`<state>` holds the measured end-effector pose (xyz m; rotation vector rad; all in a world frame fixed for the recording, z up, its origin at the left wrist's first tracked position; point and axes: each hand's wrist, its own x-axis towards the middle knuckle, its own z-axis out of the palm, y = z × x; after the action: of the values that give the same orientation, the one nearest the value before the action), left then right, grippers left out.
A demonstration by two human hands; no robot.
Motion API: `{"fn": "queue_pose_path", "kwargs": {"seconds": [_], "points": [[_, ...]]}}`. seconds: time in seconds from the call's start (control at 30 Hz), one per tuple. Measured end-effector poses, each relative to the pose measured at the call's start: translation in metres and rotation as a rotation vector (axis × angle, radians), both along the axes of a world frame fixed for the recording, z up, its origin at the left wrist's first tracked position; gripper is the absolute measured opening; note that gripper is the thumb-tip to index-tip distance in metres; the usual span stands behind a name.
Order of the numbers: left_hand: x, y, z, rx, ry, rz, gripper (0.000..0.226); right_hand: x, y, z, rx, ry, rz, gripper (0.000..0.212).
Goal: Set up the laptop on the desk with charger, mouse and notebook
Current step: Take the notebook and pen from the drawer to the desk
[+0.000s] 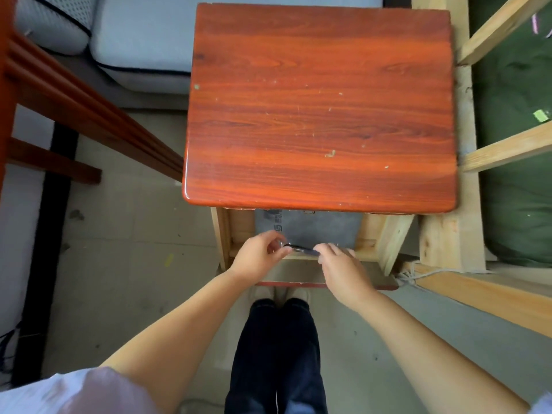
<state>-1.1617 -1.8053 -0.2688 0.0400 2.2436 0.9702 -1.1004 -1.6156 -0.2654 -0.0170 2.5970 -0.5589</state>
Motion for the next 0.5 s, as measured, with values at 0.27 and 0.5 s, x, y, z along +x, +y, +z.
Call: {"fn": "queue_pose_path", "kwargs": {"seconds": [0.27, 0.5], "points": [[-0.018, -0.002, -0.038, -0.067, -0.158, 0.509, 0.053, -0.021, 0.047, -0.026, -0.117, -0.054, -0.828, 0.037], [-0.024, 0.001, -0.049, 0.047, -0.198, 0.625, 0.056, -0.036, 0.045, -0.045, -0.255, -0.25, -1.082, 0.031]]}}
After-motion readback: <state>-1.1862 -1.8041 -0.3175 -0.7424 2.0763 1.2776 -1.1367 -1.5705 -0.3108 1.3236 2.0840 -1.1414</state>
